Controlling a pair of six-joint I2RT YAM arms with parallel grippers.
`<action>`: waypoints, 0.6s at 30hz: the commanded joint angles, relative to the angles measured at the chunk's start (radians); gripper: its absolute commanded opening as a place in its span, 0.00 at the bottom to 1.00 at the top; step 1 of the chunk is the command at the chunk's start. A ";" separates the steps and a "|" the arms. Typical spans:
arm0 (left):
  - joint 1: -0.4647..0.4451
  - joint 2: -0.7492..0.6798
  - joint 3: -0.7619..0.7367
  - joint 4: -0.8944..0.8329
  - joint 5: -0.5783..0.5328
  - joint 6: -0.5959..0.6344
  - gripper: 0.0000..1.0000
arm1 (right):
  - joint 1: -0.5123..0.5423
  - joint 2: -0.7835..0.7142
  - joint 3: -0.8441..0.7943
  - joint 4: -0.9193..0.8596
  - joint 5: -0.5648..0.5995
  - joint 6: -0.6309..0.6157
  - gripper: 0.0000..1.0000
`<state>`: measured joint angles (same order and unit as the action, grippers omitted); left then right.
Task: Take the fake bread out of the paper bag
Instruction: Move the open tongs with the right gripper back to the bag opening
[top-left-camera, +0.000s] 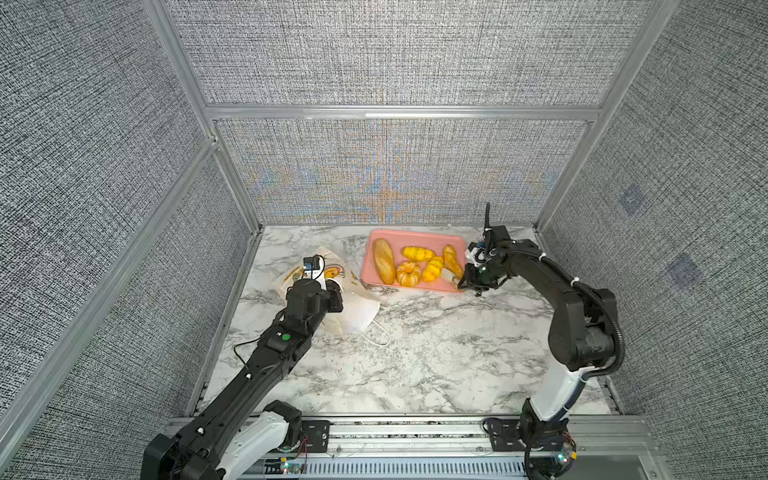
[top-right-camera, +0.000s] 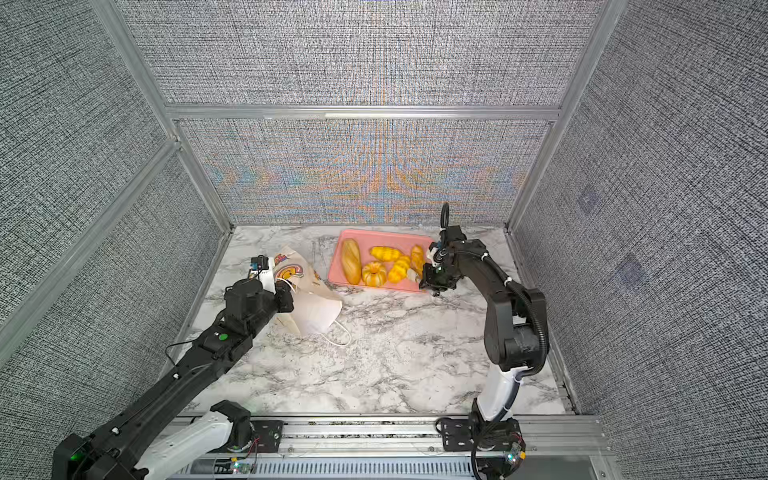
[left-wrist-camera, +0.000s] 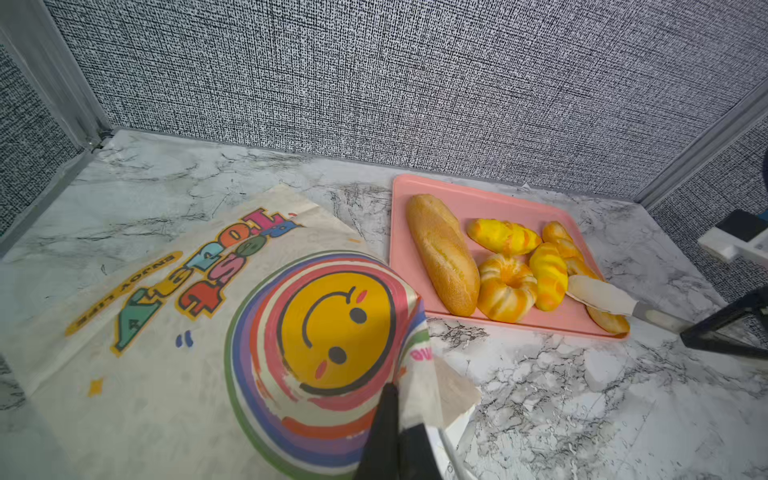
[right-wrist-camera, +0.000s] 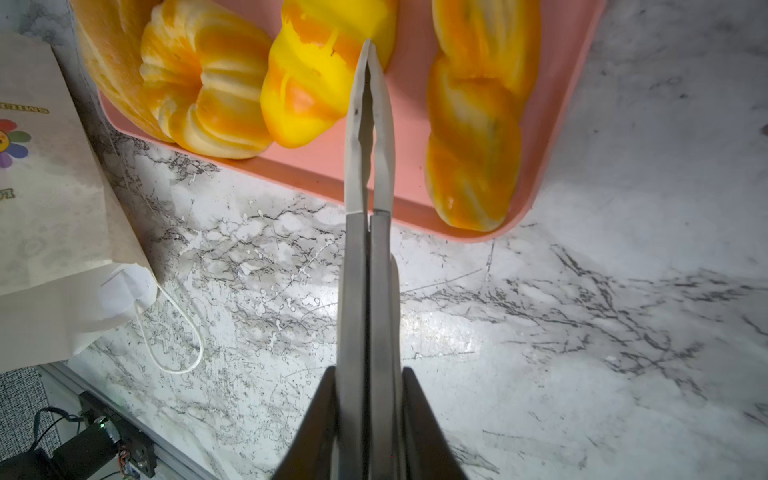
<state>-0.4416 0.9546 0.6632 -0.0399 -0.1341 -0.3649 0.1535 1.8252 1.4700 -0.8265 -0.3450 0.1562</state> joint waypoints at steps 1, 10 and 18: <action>0.001 -0.010 0.007 -0.019 0.013 0.046 0.00 | 0.001 -0.033 0.005 -0.041 0.055 0.000 0.01; 0.000 -0.040 -0.019 -0.056 0.007 0.054 0.00 | 0.010 -0.298 -0.193 -0.016 0.038 0.057 0.03; 0.000 -0.099 -0.067 -0.086 0.017 0.101 0.00 | 0.315 -0.593 -0.474 0.292 -0.237 0.326 0.07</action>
<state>-0.4416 0.8730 0.6132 -0.0849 -0.1280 -0.2844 0.3717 1.2808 1.0538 -0.7033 -0.4549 0.3367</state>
